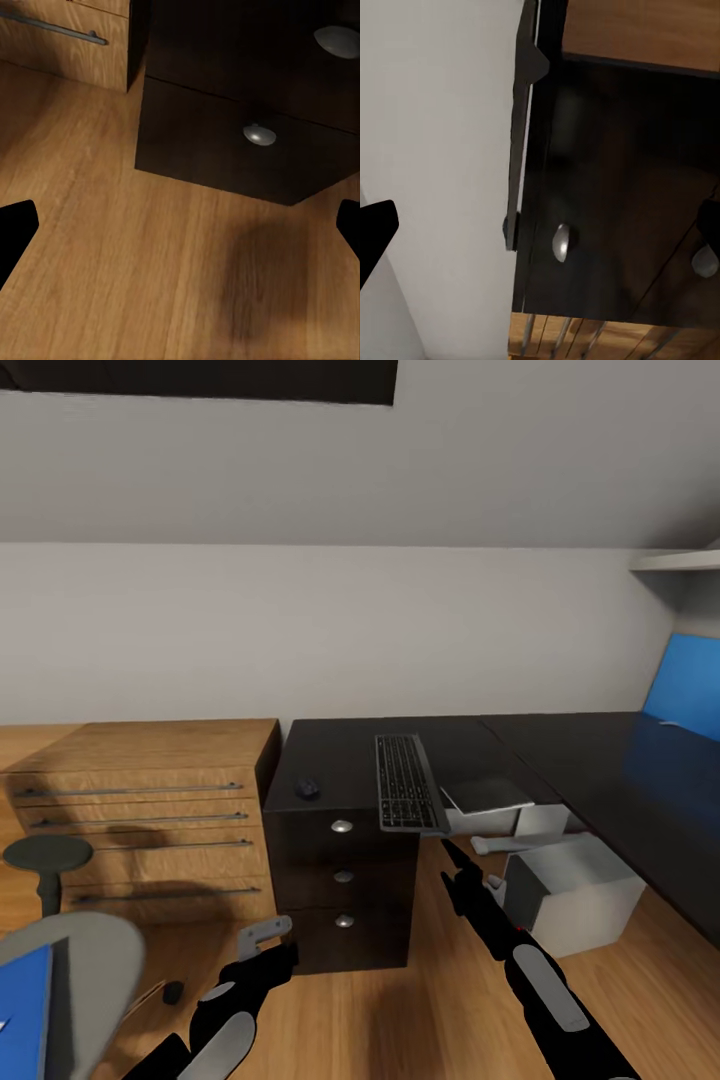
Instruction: In the bedroom, organize the workspace by keeping the computer under the desk, ensuring the monitor is on the desk, placing the keyboard on the desk next to the monitor, placing the mouse on the desk next to the keyboard, moving the folder from the swivel chair onto the desk next to the mouse, stacking the notebook on top of the folder with the pen on top of the notebook, and positioning the swivel chair next to the desk.
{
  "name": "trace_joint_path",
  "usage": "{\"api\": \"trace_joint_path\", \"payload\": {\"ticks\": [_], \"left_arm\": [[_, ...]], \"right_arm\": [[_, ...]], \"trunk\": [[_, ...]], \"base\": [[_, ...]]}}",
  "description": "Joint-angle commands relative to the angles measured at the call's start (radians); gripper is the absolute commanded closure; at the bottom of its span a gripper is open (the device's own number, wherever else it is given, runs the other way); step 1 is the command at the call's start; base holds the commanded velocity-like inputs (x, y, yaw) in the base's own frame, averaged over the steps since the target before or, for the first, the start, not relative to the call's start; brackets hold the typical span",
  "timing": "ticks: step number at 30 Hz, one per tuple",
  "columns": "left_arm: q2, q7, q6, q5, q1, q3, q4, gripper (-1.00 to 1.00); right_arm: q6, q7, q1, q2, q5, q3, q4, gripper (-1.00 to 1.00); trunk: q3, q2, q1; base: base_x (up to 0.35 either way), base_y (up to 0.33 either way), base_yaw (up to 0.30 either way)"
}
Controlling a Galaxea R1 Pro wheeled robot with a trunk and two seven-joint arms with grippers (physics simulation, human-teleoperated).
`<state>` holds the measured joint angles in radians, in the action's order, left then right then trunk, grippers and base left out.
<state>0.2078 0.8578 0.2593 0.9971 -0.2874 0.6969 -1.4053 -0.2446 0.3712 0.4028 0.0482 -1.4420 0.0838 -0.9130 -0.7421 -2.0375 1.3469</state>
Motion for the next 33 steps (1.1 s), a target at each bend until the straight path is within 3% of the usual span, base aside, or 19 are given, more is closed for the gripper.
{"api": "trace_joint_path", "payload": {"ticks": [1, 25, 33], "left_arm": [[0.001, 0.007, 0.002, 0.002, -0.001, 0.009, -0.001, -1.0], [0.002, 0.006, 0.001, 0.009, -0.001, 0.02, -0.001, -1.0], [0.001, 0.006, 0.001, 0.01, -0.001, 0.02, -0.001, -1.0]], "right_arm": [[-0.003, 0.002, 0.001, 0.001, -0.01, 0.002, 0.0, -1.0], [-0.004, -0.018, 0.001, 0.001, -0.012, 0.001, 0.0, -1.0], [-0.004, -0.018, 0.001, 0.001, -0.012, -0.001, 0.001, -1.0]], "trunk": [[-0.001, 0.0, 0.0], [-0.001, 0.0, 0.0], [0.015, 0.035, -0.019]], "base": [[0.091, 0.0, 0.0], [0.067, 0.0, 0.0], [0.001, 0.0, 0.0]]}}
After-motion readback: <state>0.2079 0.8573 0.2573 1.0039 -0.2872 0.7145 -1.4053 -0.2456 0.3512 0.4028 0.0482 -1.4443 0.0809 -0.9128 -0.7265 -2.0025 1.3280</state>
